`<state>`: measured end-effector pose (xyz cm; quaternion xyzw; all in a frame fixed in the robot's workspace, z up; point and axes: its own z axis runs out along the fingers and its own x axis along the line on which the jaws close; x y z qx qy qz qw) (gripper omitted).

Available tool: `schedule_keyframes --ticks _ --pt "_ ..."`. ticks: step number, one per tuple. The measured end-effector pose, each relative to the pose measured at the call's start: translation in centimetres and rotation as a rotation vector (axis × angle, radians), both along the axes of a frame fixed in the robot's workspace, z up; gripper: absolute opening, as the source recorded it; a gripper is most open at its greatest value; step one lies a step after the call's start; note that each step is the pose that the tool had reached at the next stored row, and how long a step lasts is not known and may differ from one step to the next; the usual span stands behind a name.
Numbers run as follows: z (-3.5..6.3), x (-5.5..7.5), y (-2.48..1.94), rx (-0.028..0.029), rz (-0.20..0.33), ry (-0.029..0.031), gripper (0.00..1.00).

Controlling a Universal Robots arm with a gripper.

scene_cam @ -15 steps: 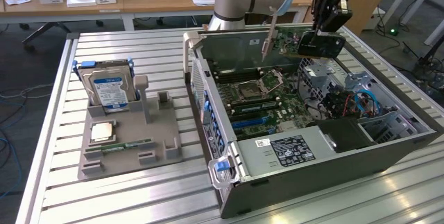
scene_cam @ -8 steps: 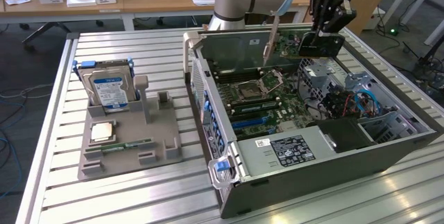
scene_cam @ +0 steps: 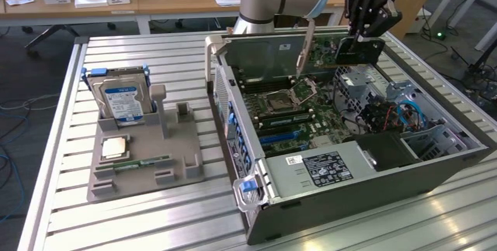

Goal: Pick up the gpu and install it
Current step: 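Insert the gpu into the slot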

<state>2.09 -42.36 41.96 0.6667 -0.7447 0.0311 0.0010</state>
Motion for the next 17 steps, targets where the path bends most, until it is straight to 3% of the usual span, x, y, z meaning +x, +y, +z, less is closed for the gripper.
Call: schedule_keyframes --ticks 4,7,17 --pt "0.0 -0.01 0.0 0.0002 0.0 -0.0001 0.27" --pt "-0.03 -0.09 0.01 0.0082 0.0 -0.0002 0.27" --pt "-0.77 -0.52 0.0 0.01 0.0 0.0 0.27"
